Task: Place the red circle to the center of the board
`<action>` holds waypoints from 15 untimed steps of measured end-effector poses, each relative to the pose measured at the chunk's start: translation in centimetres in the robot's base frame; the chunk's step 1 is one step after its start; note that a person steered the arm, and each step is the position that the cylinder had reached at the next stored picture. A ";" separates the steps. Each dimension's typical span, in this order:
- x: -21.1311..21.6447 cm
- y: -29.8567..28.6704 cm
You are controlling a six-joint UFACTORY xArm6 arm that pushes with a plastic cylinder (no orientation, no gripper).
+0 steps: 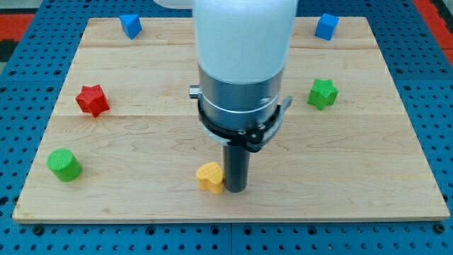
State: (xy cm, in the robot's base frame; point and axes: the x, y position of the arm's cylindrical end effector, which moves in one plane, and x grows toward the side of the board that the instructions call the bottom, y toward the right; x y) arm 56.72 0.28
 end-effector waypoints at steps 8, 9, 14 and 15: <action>-30.2 0.4; -29.1 0.7; -18.4 0.7; -16.7 6.0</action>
State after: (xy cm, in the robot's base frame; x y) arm 40.06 6.27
